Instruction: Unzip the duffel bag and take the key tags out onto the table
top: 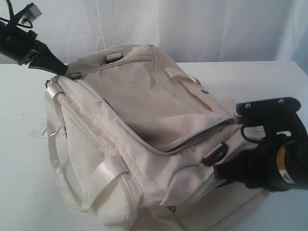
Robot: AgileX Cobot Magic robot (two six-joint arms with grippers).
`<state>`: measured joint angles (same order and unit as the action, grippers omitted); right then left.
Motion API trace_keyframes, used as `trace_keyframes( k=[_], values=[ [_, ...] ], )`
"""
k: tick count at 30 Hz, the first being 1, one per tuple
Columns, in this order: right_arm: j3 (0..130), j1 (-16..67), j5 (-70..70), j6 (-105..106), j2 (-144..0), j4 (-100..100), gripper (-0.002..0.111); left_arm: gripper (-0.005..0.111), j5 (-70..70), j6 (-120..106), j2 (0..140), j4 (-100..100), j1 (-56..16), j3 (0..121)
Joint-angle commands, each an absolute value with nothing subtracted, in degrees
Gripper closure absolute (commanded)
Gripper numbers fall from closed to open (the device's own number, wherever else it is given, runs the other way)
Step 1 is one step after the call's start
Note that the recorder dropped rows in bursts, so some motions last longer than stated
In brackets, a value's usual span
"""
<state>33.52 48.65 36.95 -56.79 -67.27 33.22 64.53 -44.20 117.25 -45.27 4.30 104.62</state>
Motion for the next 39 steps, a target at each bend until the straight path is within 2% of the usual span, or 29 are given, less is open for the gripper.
trace_keyframes(
  k=[1,11,16,23,30,33,36,38,39],
  values=[
    [37.66,42.62,32.91,-50.35,-72.68,34.42,0.072,0.107,69.96,-44.99,110.97,-46.52,6.65,95.50],
    [49.85,34.79,27.24,-42.06,-87.58,34.15,0.072,0.107,64.11,-46.07,92.98,-46.10,11.31,74.77],
    [61.85,31.93,24.17,-38.57,-96.13,33.90,0.072,0.107,60.75,-44.44,83.89,-46.75,11.31,62.38],
    [72.12,31.79,31.37,-27.71,-98.53,26.38,0.071,0.107,60.59,-45.20,76.66,-49.43,11.31,49.30],
    [72.64,31.94,38.55,-14.71,-91.02,15.21,0.070,0.107,59.18,-46.00,70.44,-49.48,11.31,46.99],
    [72.64,31.94,40.67,-3.16,-84.83,2.09,0.058,0.107,58.56,-46.09,69.95,-49.39,11.31,48.98],
    [72.64,31.94,41.98,7.02,-81.68,-10.30,0.051,0.106,60.16,-46.09,69.28,-49.24,11.31,52.00],
    [72.64,31.94,43.77,16.20,-81.11,-22.61,0.048,0.097,62.11,-45.58,69.15,-48.84,11.31,54.39],
    [72.64,32.49,45.04,23.38,-81.26,-30.25,0.048,0.084,63.21,-44.75,69.11,-48.62,11.31,55.84]
  ],
)
